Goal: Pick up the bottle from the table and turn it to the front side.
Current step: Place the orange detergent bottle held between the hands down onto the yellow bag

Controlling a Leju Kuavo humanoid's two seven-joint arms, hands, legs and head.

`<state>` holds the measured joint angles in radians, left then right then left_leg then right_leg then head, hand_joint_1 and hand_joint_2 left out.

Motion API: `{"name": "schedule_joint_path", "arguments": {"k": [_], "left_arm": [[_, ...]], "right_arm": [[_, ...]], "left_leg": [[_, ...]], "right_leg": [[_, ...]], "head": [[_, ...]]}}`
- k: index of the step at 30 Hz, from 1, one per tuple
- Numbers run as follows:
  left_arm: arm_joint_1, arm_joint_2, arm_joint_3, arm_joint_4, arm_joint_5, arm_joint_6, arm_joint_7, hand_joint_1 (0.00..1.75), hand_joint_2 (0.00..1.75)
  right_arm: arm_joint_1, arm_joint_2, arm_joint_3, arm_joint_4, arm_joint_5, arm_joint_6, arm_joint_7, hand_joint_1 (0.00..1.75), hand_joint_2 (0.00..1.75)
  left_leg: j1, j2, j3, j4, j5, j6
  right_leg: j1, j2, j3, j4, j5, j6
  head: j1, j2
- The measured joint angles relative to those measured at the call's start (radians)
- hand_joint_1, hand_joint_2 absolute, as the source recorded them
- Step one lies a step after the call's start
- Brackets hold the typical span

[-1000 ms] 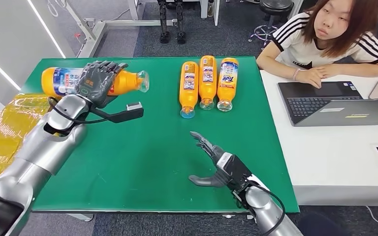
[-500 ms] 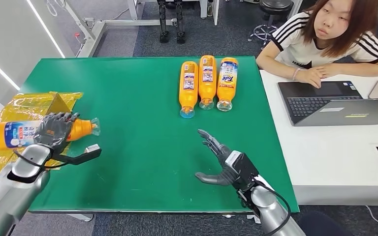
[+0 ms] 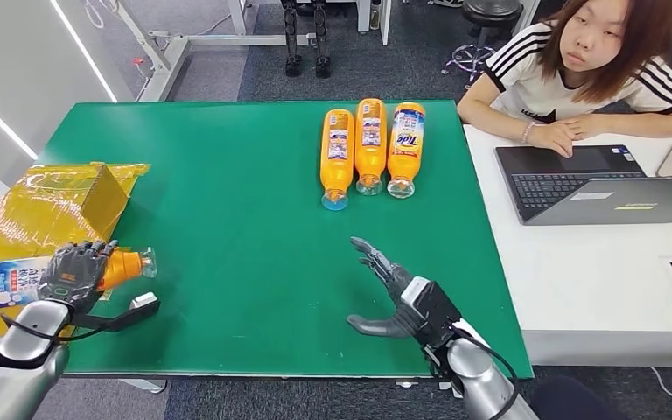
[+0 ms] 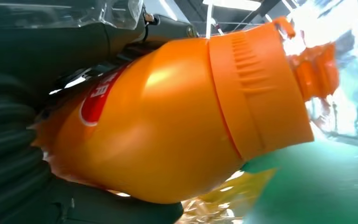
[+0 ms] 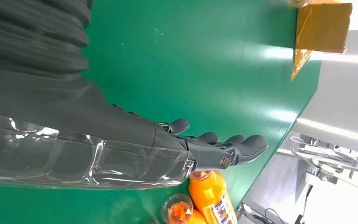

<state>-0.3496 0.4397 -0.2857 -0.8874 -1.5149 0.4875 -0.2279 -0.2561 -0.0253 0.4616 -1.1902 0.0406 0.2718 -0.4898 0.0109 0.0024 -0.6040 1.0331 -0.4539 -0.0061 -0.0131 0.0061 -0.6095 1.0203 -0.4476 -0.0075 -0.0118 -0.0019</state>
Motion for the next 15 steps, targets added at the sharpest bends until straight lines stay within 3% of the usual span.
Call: {"name": "schedule_joint_path", "arguments": {"k": [6, 15], "left_arm": [[-0.025, -0.063, -0.001, 0.050, -0.045, 0.081, -0.008, 0.00, 1.75], [-0.047, -0.107, -0.008, 0.108, -0.041, 0.137, -0.007, 0.00, 1.75]], "right_arm": [[0.000, 0.008, 0.000, -0.007, 0.004, 0.001, 0.009, 0.00, 1.75], [0.004, 0.014, 0.000, -0.012, 0.002, -0.001, 0.019, 0.00, 1.75]], "left_leg": [[0.000, 0.000, 0.000, 0.000, 0.000, 0.000], [0.000, 0.000, 0.000, 0.000, 0.000, 0.000]], "right_leg": [[0.000, 0.000, 0.000, 0.000, 0.000, 0.000], [0.000, 0.000, 0.000, 0.000, 0.000, -0.001]], "head": [[0.000, 0.000], [0.000, 0.000]]}}
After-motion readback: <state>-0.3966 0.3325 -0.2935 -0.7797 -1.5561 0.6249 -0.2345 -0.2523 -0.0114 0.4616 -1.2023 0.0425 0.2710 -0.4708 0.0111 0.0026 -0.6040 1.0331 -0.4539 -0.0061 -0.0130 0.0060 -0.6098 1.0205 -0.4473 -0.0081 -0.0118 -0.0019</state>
